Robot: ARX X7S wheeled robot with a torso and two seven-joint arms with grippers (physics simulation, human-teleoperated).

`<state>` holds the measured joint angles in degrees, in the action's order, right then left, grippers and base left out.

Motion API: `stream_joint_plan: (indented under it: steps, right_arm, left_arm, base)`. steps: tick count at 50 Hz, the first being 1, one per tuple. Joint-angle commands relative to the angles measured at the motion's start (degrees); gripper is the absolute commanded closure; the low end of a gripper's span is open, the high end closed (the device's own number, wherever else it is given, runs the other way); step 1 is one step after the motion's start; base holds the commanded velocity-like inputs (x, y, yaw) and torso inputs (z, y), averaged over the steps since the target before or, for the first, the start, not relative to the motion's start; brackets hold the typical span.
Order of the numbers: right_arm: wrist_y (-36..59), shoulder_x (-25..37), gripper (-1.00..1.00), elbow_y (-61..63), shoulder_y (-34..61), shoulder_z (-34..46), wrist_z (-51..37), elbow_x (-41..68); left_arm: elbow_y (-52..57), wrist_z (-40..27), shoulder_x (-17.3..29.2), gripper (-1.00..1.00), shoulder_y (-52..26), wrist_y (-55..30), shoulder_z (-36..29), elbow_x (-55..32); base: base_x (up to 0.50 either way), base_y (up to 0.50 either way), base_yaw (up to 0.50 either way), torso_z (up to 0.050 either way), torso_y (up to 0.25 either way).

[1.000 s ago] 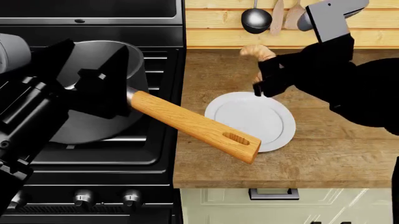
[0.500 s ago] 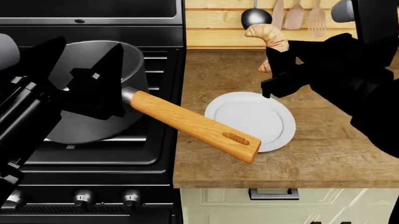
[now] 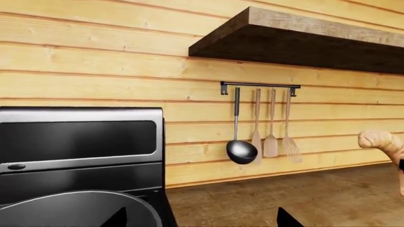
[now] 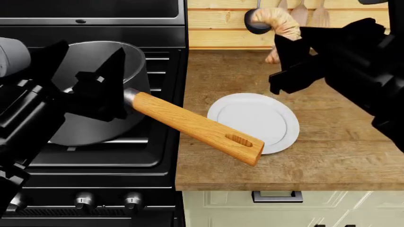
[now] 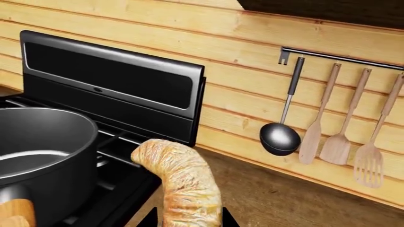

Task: Pick the croissant and place it on the pan. Then turn on the stove to warm the croissant.

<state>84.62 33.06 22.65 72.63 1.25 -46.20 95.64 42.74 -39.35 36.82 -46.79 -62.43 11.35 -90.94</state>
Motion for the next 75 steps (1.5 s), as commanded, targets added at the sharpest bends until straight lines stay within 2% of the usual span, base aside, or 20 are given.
stream_joint_plan:
  steps: [1,13,45,75]
  right_arm:
    - [-1.49,1.02,1.00,-0.12,1.60,1.18,-2.94,3.94]
    - [-2.11,1.57,1.00,0.04,3.12,2.99,-2.54,4.15]
    - [-3.90,4.07,1.00,-1.08,8.37,7.88,-6.45,8.61]
    - [-6.34,5.44,1.00,-0.45,6.85,8.59,-5.13,7.76]
  left_arm:
    - [-0.28,0.65,0.02,-1.00,0.27,0.25,-0.46,0.94]
    - [-0.23,0.53,0.26,-1.00,0.36,0.69,-0.56,0.82]
    - [-0.54,2.00,0.50,-1.00,1.38,1.72,-0.88,2.41]
    - [-0.36,2.51,0.73,-1.00,2.02,2.39,-1.60,3.41]
  base:
    - [0.00,0.00,0.00,0.000,0.000]
    - [0.00,0.02,0.00,0.000,0.000]
    - [0.00,0.50,0.00,0.000,0.000]
    - [0.00,0.45,0.00,0.000,0.000]
